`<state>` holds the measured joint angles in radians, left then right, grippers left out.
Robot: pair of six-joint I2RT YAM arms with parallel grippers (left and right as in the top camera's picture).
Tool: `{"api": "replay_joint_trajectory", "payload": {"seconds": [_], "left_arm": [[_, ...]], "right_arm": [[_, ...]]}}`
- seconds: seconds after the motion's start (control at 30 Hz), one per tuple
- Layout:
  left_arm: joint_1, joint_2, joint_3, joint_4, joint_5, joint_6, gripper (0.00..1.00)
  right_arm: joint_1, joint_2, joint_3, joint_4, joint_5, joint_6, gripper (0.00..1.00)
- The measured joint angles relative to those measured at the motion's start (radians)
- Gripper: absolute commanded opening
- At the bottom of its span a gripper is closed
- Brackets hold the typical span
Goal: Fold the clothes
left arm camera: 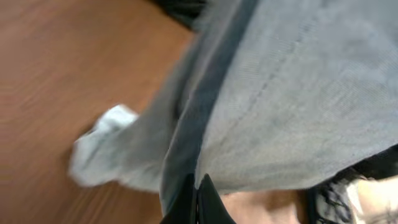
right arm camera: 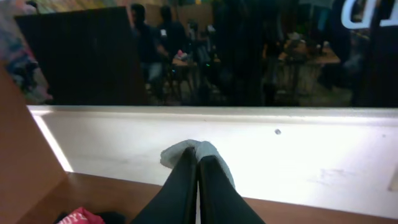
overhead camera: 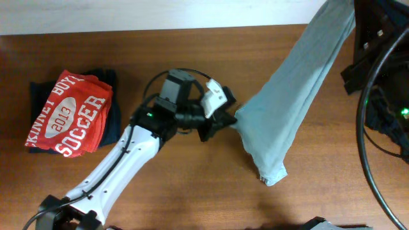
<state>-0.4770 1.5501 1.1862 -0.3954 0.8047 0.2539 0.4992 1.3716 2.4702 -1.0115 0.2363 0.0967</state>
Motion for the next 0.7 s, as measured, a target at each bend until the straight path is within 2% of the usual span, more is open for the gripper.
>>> {"api": "replay_joint_trajectory", "payload": {"seconds": [0.17,0.33,0.53,0.7], "left_arm": [[0.093,-0.020,0.074,-0.083,-0.079,-0.047,0.01],[0.180,-0.061,0.219,-0.233,-0.193,-0.066,0.01],[0.278,-0.069,0.512,-0.433,-0.388,-0.073,0.00],[0.367,-0.071,0.781,-0.553,-0.486,-0.076,0.01]], "right_arm": [[0.000,0.000,0.000,-0.049,0.067,0.029,0.04],[0.000,0.000,0.000,-0.114,0.152,0.076,0.04],[0.000,0.004,0.000,-0.202,0.268,0.117,0.04],[0.000,0.024,0.000,-0.272,0.349,0.139,0.04]]}}
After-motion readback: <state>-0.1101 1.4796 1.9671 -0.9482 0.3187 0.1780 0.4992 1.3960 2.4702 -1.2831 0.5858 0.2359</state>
